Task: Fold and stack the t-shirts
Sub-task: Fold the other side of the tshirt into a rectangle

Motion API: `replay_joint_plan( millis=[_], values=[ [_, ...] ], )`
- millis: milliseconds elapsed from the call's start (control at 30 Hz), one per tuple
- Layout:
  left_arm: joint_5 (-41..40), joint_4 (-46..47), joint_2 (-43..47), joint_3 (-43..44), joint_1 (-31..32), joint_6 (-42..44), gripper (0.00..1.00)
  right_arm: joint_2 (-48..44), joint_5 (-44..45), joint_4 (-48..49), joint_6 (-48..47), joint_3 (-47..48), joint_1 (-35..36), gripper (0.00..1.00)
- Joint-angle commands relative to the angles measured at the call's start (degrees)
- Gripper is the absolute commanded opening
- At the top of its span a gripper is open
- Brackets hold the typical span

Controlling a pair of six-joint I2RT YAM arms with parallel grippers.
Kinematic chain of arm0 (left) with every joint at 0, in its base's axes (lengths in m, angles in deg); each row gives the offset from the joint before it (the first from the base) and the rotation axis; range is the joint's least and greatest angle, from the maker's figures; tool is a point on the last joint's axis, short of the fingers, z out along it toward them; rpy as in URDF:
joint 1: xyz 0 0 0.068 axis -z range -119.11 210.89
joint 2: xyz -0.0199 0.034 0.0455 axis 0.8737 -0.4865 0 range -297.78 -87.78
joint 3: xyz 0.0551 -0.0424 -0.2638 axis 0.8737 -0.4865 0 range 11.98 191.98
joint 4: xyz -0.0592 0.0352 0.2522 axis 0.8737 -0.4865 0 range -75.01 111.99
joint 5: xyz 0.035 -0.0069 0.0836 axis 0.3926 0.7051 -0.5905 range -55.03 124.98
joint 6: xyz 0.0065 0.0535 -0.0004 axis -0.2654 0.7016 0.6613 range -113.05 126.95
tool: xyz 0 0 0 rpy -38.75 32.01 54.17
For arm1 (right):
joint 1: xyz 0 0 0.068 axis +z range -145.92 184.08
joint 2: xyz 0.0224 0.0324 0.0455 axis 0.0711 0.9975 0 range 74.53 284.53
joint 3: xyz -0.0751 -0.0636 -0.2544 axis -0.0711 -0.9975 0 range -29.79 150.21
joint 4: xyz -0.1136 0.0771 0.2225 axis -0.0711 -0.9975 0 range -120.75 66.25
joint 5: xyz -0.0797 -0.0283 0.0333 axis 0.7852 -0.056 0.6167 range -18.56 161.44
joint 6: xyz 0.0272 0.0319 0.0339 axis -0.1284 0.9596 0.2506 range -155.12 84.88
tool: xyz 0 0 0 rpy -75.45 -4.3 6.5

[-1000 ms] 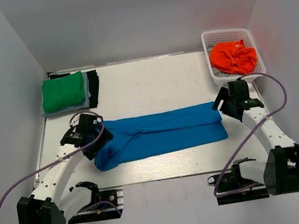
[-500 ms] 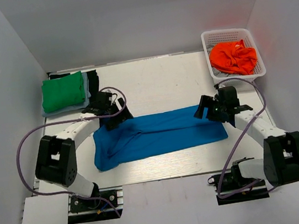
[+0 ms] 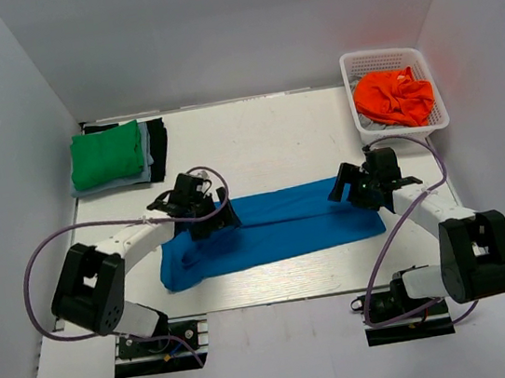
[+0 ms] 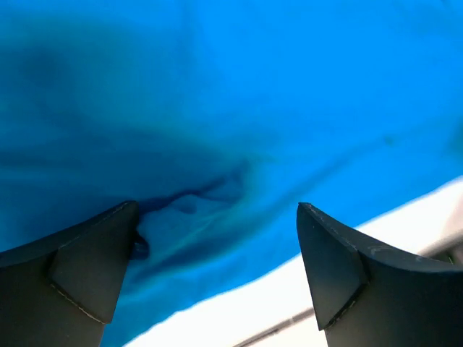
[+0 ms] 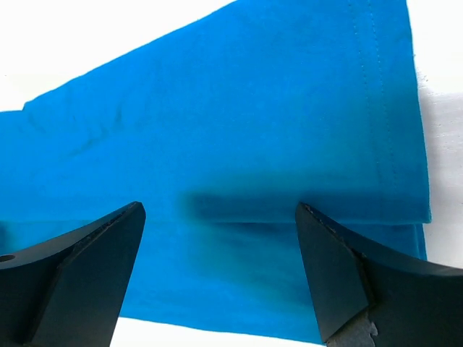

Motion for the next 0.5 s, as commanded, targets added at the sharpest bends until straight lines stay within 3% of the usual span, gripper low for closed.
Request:
replay_joint_plan(
  millis=[0,267,467],
  values=[
    [3.7,-0.1,4.5,-1.0,1.7,-1.1,1.00,-0.1,1.0,1.9,0.7,0.0,-0.1,0.90],
    [9.7,-0.6,6.0,-7.9,8.2,-4.2,1.00,-1.7,2.8,0.4,0.4,0.6,-0.3,0.90],
    [5.7,-7.8,9.0,-2.7,11.6,-4.2,1.00,-4.4,3.2,-0.3,-0.4,1.3,-0.3,0.90]
  ],
)
